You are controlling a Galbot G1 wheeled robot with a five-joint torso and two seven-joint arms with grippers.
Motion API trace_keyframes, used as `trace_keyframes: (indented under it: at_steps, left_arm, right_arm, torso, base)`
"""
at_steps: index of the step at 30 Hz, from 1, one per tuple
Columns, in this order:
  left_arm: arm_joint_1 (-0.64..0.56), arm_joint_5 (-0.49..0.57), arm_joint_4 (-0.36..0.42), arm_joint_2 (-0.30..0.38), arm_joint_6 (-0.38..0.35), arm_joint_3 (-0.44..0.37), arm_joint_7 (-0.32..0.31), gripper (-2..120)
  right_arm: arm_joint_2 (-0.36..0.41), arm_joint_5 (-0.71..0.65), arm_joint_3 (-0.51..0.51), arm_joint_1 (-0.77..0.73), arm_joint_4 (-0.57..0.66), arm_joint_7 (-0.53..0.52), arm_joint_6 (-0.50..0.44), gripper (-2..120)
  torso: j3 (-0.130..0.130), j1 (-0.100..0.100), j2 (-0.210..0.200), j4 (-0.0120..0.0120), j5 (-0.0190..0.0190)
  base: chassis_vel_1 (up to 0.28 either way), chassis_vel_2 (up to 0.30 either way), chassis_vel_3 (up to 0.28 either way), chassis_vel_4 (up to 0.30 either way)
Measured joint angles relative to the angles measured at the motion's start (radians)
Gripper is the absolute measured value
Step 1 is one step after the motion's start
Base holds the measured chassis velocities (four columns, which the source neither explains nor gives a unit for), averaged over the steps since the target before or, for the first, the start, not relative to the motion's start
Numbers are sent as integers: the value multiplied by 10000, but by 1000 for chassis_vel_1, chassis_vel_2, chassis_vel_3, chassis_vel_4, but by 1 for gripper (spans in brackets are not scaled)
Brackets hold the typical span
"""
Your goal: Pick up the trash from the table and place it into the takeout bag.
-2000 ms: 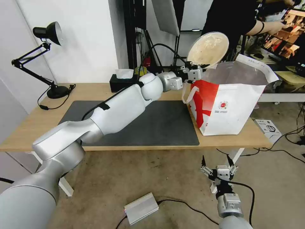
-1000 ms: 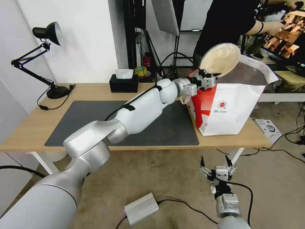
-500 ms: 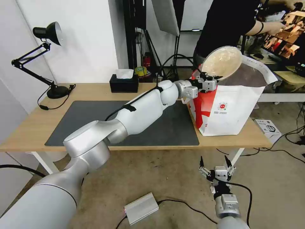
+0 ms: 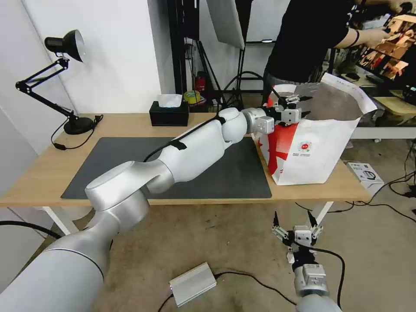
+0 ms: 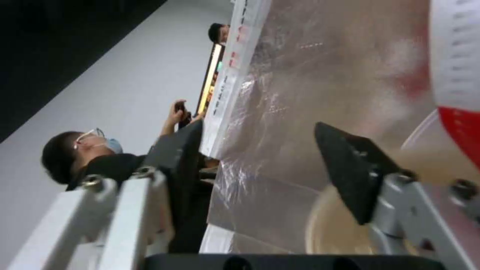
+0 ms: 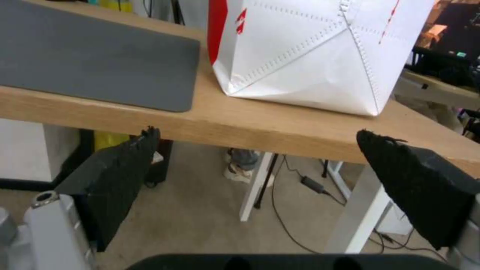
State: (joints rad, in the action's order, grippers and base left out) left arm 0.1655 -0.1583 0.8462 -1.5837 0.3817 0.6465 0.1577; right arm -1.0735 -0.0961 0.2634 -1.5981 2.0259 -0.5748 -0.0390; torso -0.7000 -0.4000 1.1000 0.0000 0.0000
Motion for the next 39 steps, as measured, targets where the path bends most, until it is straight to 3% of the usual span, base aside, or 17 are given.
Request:
trace_keyframes:
  at_steps: [7, 10, 21, 29, 39]
  left_arm:
    - [40, 197, 155, 58, -30, 91, -30, 95]
    - [58, 318, 238, 78, -42, 91, -51, 99]
    - [243, 900, 672, 315, -297, -126, -616, 100]
    - [754, 1116, 701, 641, -480, -897, -868, 100]
    - [1178, 1840, 1121, 1621, -1049, -1599, -1261, 100]
  right_arm:
    - [1, -1, 0, 10, 26, -3, 0, 100]
    - [6, -2, 7, 11, 31, -4, 0, 100]
    - [28, -15, 28, 48, 32, -10, 0, 100]
    - [67, -28, 4, 173, 32, -10, 12, 100]
    - [198, -66, -17, 227, 17, -10, 31, 100]
  torso:
    - [0, 0, 0, 0, 0]
    - [0, 0, 0, 0, 0]
    - [0, 0, 0, 1, 0]
    - [0, 0, 0, 0, -1]
    - [0, 0, 0, 1, -3]
  base:
    - [0, 0, 0, 0]
    - [0, 0, 0, 0]
    - [0, 0, 0, 0]
    - [0, 0, 0, 0]
    - [0, 0, 0, 0]
